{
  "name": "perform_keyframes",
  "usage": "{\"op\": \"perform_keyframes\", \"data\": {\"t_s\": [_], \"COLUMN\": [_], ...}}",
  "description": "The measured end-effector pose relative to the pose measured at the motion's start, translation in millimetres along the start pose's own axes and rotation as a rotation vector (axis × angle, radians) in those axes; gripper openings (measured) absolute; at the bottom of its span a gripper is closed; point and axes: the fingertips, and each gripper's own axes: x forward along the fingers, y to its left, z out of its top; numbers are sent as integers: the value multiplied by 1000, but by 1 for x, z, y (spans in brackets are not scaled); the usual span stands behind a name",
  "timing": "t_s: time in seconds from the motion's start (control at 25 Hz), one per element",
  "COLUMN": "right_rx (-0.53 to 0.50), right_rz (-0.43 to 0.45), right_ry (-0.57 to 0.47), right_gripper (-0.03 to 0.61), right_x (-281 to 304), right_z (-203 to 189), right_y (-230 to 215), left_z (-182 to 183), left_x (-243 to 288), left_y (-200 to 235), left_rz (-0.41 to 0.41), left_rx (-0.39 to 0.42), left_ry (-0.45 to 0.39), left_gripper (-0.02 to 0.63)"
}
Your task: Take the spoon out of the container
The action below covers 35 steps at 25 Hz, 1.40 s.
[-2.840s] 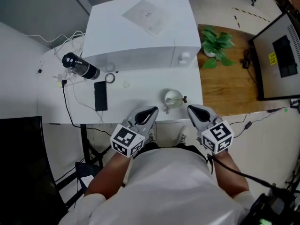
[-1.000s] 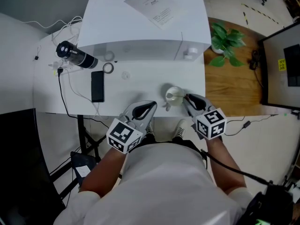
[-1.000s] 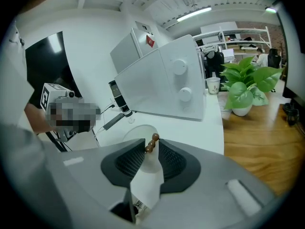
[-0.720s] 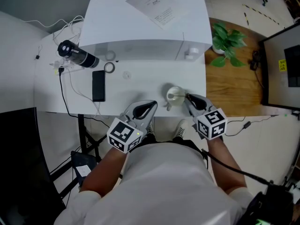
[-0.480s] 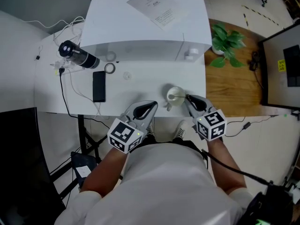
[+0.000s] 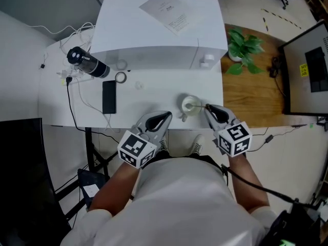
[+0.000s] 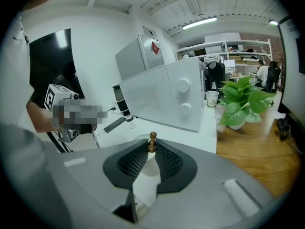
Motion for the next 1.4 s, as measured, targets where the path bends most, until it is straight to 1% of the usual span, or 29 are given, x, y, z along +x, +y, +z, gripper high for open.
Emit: {"op": "perform_keyframes", "data": {"t_s": [0.36,0.52,0.64,0.84,1.12,1.4], "right_rx": [-41,-52,-63,-77,-96,-107], "right_rz": [-7,1,7,12,17,21], "right_ry": [-91,-136,-170,-222,-249,-254], "right_gripper": [55,55,55,55,55,55], "right_x": [-34,-51,-69,-97,-111,-115], "right_z": [39,52,61,74,79,76], "right_y": [15,24,33,46,59,64], "left_z": [18,31,38,45,52,48], "left_x": [-7,-15,-21,-31,-39,-44], "left_y": [-12,-24,-38,-52,-62,-69], "left_rz": [-8,-13,-35,-48,-46,-38], "left_rx": [37,79,117,138,160,168], "left_ry": [-41,-67,-81,-100,-120,-129], "left_gripper": [5,5,3,5,5,5]}}
